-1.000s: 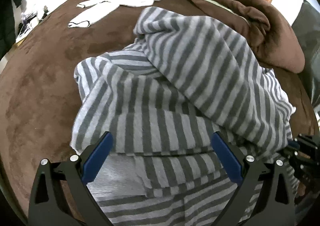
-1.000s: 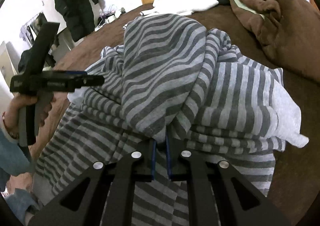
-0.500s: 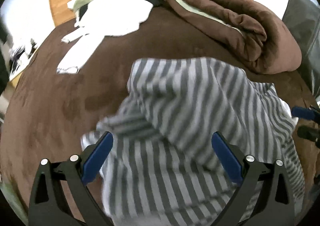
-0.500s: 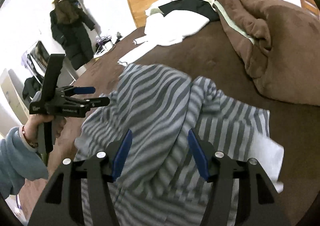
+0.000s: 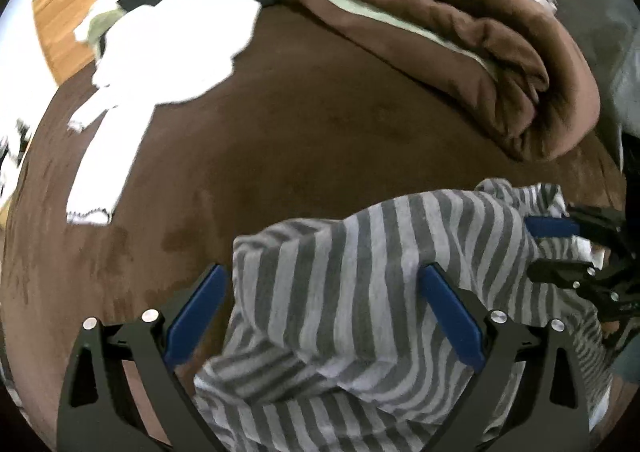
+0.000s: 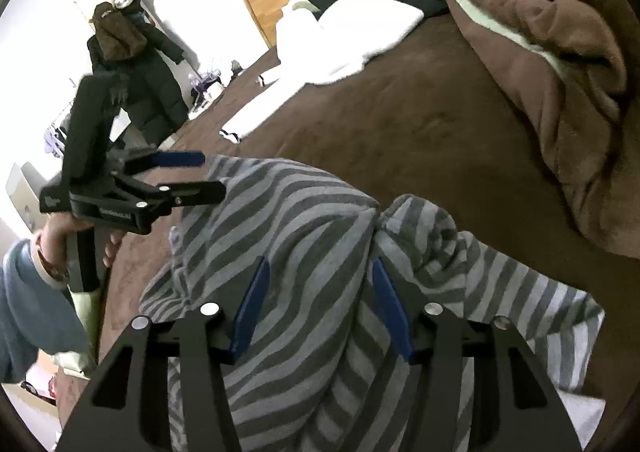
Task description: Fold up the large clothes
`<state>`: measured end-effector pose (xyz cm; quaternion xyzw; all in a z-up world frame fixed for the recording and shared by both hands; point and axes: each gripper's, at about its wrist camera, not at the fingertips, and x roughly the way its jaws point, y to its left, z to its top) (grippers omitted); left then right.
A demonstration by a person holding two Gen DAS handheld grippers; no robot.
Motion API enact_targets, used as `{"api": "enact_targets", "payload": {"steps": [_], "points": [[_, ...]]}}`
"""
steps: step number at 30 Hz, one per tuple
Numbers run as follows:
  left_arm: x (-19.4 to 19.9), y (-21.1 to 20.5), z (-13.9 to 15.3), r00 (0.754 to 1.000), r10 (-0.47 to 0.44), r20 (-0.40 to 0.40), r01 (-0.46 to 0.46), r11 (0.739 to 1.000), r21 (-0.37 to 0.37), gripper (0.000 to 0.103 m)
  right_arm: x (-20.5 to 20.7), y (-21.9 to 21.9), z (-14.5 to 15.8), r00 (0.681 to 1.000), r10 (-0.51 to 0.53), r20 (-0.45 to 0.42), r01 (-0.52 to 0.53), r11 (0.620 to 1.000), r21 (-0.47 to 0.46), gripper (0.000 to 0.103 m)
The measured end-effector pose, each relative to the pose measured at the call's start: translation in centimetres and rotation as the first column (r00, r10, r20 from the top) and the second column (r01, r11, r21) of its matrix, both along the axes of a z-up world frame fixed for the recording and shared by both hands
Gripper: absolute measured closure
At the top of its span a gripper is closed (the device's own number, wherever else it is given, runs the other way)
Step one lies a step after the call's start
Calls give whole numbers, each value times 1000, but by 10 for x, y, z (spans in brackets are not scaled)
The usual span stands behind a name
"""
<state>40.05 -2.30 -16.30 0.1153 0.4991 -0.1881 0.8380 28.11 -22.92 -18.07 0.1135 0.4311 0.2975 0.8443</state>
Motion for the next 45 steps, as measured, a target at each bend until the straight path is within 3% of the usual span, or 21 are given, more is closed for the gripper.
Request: {"api": "enact_targets", "payload": {"steps": [3,4,5,7,9,13,14,17,26,31,34,40,45], "points": [[9,-8,-8,996,-71,-56,71,997,-15,8,6,1,-7,1000,7,-21,-6,1000,15,53],[12,-9,-11,993,-93,-72,92,995,-26,7,8,0,-8,1000,9,-27,-9,1000,24,60],[14,-10,-13,990,-110,-89,107,994,-32,7,9,0,-10,999,12,-31,-11,999,33,74],[19,-8,-16,986,-122,-117,117,992,-51,9,9,0,-10,999,27,-32,-25,998,56,84],[23,-3,-15,984,-123,-130,112,990,-89,18,7,2,-9,999,39,-19,-38,998,41,91],[23,9,-12,986,-103,-132,87,989,-119,72,2,7,-2,998,58,7,-58,998,26,95],[23,11,-13,986,-95,-135,79,990,-121,79,0,10,3,998,65,22,-65,998,10,95],[21,17,-15,989,-80,-123,66,991,-114,87,2,15,15,996,75,55,-74,997,-29,95],[20,40,13,999,40,3,-39,992,-121,89,48,22,66,984,67,163,-45,990,-134,96],[22,54,38,993,95,75,-81,982,-170,89,88,31,117,951,92,295,-35,980,-194,96],[22,53,46,987,114,117,-94,982,-163,90,103,43,136,922,138,362,-44,965,-257,96],[13,49,44,986,103,131,-82,985,-155,90,98,44,136,902,179,393,-72,960,-272,96],[-16,52,31,988,94,121,-75,986,-149,90,56,34,115,909,221,352,-125,953,-277,96]]}}
